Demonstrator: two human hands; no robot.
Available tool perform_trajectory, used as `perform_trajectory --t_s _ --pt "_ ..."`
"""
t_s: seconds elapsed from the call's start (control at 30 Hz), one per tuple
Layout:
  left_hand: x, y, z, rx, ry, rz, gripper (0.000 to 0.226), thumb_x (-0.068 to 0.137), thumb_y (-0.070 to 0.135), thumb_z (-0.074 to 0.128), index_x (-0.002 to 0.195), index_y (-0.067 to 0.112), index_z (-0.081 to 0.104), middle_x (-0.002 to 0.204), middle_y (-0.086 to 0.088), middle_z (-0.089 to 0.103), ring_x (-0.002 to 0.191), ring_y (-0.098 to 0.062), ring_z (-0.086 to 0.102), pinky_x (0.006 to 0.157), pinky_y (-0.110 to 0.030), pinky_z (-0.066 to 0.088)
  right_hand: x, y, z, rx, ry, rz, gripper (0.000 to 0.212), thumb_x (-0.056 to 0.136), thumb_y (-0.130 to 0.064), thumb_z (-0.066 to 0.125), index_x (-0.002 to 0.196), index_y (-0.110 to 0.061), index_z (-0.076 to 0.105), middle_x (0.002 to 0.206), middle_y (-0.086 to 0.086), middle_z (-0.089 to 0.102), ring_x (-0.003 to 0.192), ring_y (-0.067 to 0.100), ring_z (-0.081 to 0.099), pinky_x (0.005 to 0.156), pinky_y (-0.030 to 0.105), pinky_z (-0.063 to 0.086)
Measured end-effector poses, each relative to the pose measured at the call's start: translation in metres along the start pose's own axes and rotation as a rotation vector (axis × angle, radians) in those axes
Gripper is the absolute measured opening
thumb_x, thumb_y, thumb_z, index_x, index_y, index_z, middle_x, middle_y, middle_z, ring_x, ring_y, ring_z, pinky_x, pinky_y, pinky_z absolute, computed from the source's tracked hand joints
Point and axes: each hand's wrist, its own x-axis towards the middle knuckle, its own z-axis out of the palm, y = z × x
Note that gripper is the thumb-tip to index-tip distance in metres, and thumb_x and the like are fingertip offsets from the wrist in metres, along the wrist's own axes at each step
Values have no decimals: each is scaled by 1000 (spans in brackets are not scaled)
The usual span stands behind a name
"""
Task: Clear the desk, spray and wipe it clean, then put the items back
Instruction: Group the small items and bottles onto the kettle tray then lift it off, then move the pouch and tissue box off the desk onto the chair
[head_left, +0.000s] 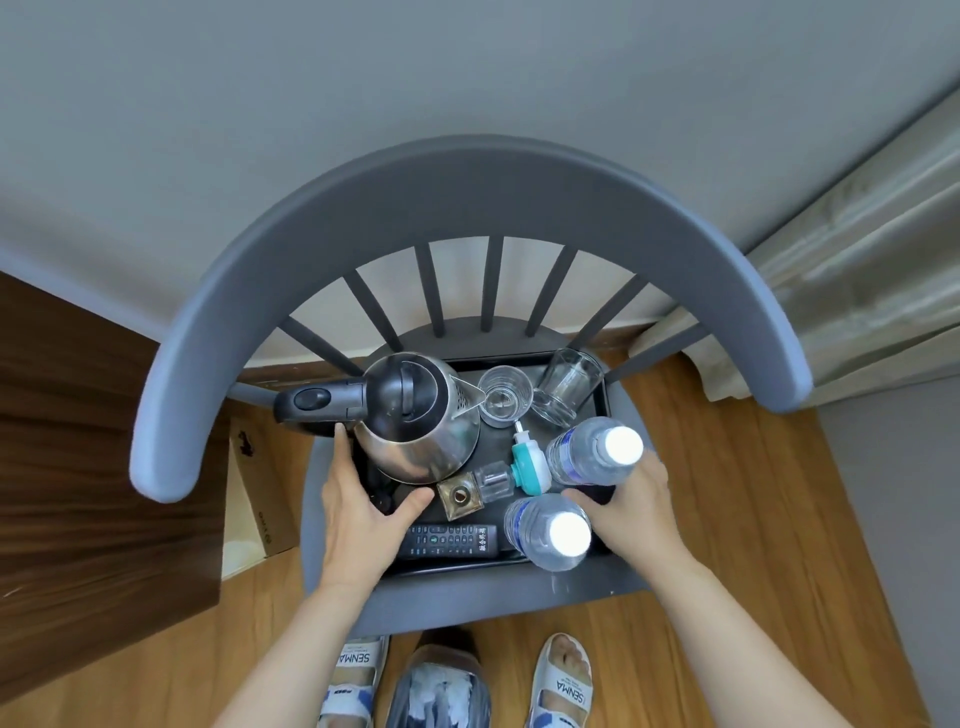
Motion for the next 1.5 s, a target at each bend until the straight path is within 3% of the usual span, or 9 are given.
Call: perform_trajectory --t_s 0.07,0.13,0.47,0.63,0.97,1.07,1.2,1.33,1.5 --pt "-15 8 -4 -14 6 -29 119 83 38 87 167 32 2 173 5 17 158 -18 13 127 -44 20 -19 -9 -15 24 37 0 66 77 -38 83 134 -28 51 135 0 47 131 22 39 109 44 42" --pt "-33 18 -12 -41 12 -68 113 88 39 82 167 27 2 174 3 14 160 -19 11 127 -40 17 -38 -13 -31 43 52 15 66 85 -28 79 141 -29 45 142 0 41 136 21 36 112 42 38" --pt "-109 101 -76 109 -60 -68 77 101 51 62 160 13 30 166 -6 35 154 -25 27 123 -44 29 -126 -76 -107 8 36 -78 48 96 -32 67 140 -25 50 133 -3 42 123 16 49 98 28 44" --pt "-156 148 -116 195 -103 3 72 101 55 58 158 18 33 163 -5 40 152 -26 33 119 -45 35 -168 -128 -140 -131 -32 -128 46 98 -41 60 139 -25 50 133 7 45 117 24 51 95 38 51" --pt "-271 209 -223 158 162 36 52 104 49 56 150 28 46 150 4 56 137 -15 54 108 -36 48 -255 -267 -177 -177 -126 -616 38 99 -41 57 132 -23 58 126 4 54 119 27 52 95 41 49" --pt "-296 208 -267 121 257 45 47 104 46 57 147 29 49 146 8 58 136 -12 54 109 -36 48 -287 -309 -176 -156 -174 -731 37 100 -41 57 133 -24 59 126 1 55 118 23 54 97 38 49" --pt "-323 188 -333 84 366 38 45 102 48 59 144 36 49 138 16 60 128 -6 57 106 -34 51 -334 -364 -162 -111 -203 -858 32 100 -37 58 130 -27 61 125 -8 59 113 9 57 96 22 47" --pt "-341 150 -410 56 452 24 46 102 48 61 145 36 49 140 17 59 129 -5 56 108 -32 51 -380 -424 -129 -91 -266 -953 27 99 -35 61 125 -31 63 115 -16 60 103 -1 57 77 2 39" --pt "-348 89 -510 36 478 10 45 102 48 60 144 36 49 141 16 59 132 -6 55 106 -30 49 -424 -498 -71 -92 -312 -966 23 99 -37 59 121 -33 65 114 -16 65 100 -1 61 76 7 42"
